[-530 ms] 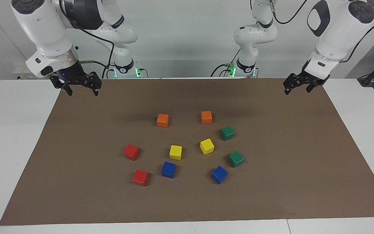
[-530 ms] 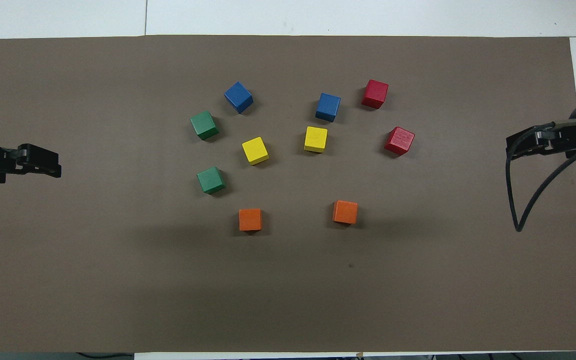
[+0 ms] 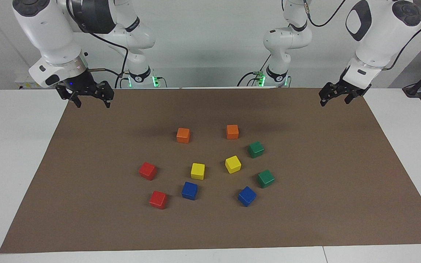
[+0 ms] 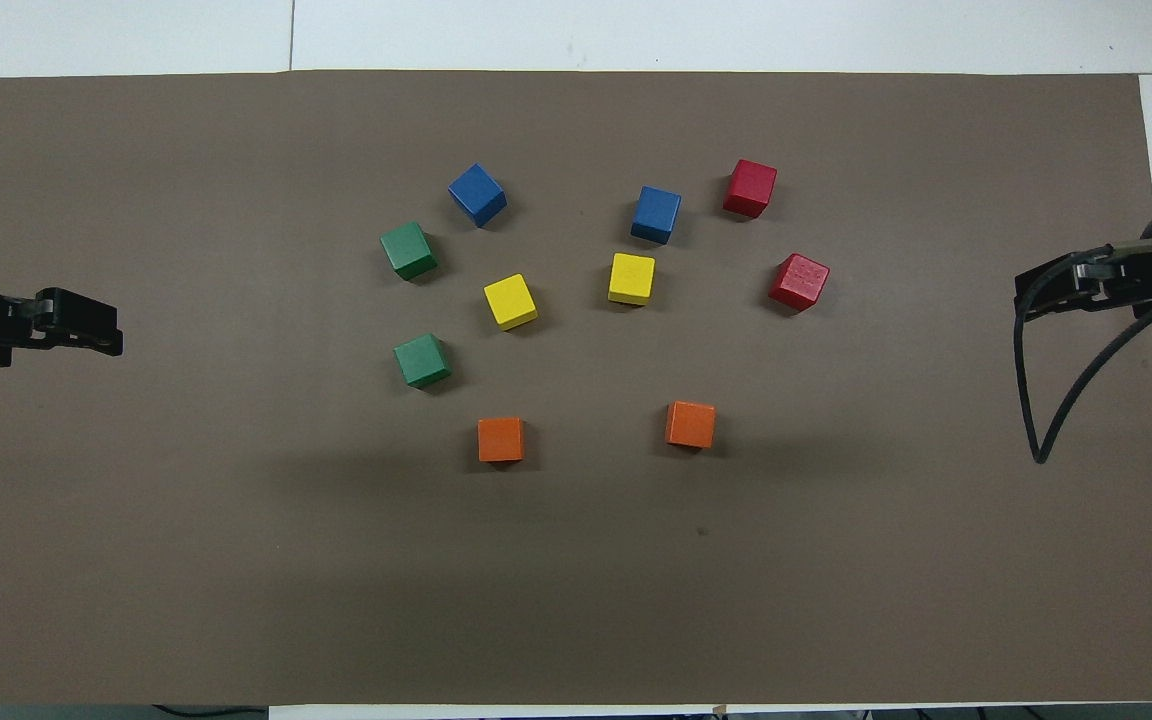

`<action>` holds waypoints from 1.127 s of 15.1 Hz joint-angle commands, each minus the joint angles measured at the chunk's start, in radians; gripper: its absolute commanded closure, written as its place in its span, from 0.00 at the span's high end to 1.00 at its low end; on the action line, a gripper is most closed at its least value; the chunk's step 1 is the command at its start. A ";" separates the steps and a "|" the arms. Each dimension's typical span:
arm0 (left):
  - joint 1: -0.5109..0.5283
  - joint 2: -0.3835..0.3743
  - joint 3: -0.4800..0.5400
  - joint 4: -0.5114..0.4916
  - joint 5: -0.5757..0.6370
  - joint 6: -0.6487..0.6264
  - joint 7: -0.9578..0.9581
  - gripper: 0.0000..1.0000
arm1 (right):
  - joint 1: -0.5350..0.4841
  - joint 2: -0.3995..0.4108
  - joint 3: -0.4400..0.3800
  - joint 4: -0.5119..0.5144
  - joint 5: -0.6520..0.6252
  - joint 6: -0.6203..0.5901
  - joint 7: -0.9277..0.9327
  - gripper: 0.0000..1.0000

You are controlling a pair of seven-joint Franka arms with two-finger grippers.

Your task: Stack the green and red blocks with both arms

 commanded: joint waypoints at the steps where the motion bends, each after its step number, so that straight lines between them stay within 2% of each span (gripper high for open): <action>1: 0.010 -0.019 -0.003 -0.014 -0.003 0.012 0.012 1.00 | -0.004 -0.032 0.007 -0.039 0.024 0.010 0.015 1.00; 3: 0.010 -0.019 -0.004 -0.014 -0.003 0.012 0.012 1.00 | 0.001 -0.046 0.009 -0.076 0.025 0.025 0.047 1.00; 6: 0.010 -0.019 -0.003 -0.014 -0.003 0.012 0.012 1.00 | 0.034 -0.092 0.010 -0.227 0.027 0.209 0.064 1.00; 8: 0.010 -0.019 -0.003 -0.014 -0.003 0.012 0.012 1.00 | 0.094 -0.083 0.009 -0.314 0.029 0.310 0.085 1.00; 10: 0.010 -0.019 -0.003 -0.014 -0.003 0.012 0.012 1.00 | 0.102 -0.008 0.010 -0.339 0.029 0.445 0.232 1.00; 14: 0.009 -0.020 -0.003 -0.013 -0.003 0.011 0.011 1.00 | 0.149 0.123 0.009 -0.337 0.029 0.593 0.468 1.00; 17: -0.002 -0.031 -0.004 -0.014 -0.003 0.014 0.012 1.00 | 0.153 0.209 0.009 -0.332 0.027 0.700 0.571 1.00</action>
